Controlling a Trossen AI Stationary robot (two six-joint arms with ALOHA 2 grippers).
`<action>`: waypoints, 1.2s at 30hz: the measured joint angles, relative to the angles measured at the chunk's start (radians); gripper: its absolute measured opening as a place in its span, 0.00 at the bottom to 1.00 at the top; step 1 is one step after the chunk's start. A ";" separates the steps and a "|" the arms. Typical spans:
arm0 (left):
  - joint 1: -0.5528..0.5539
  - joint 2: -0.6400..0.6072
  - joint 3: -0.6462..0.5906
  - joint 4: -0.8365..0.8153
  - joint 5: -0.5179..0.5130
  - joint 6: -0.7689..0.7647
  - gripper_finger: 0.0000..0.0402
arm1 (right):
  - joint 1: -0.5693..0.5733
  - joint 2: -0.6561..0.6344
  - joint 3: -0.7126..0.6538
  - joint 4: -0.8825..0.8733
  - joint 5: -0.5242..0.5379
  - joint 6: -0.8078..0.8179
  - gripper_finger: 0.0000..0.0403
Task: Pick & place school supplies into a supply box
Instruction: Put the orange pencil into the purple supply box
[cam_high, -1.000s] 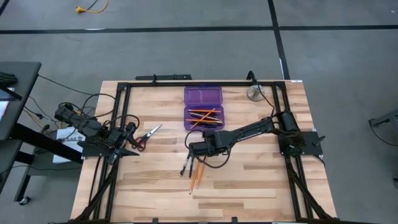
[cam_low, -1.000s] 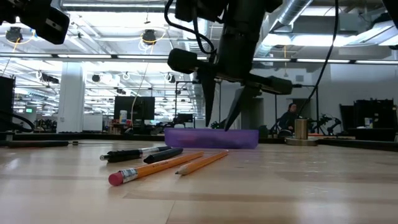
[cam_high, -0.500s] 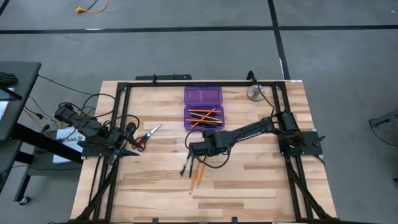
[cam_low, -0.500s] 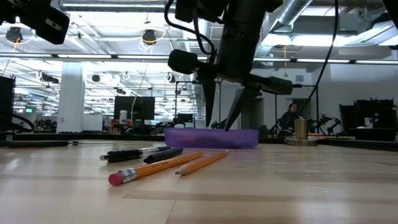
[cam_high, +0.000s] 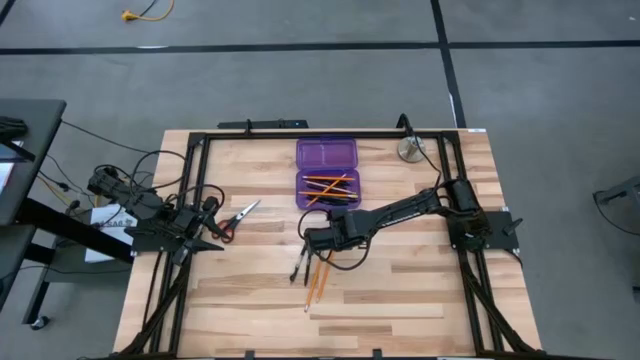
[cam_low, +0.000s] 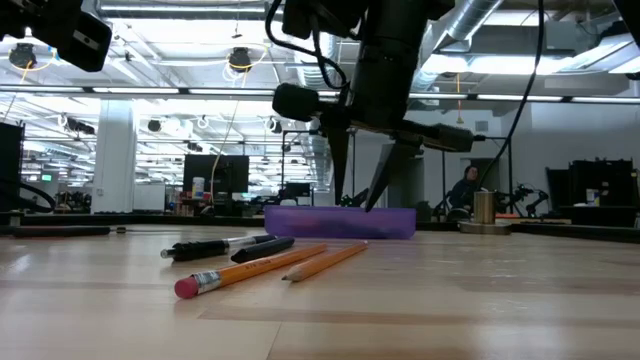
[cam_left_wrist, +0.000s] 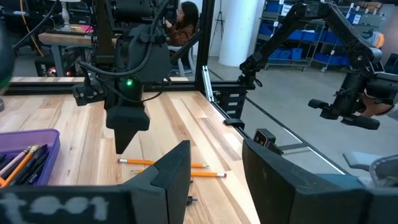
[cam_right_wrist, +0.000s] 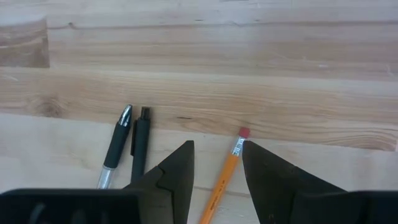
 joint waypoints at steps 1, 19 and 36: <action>0.000 0.000 0.000 0.000 0.000 0.000 0.33 | 0.000 0.013 0.002 0.010 0.000 0.000 0.32; 0.000 0.041 -0.001 0.000 0.009 0.000 0.33 | -0.003 0.132 0.012 0.021 -0.097 -0.027 0.32; 0.000 0.113 -0.001 0.005 0.024 0.000 0.33 | -0.002 0.136 0.033 -0.036 -0.085 -0.076 0.14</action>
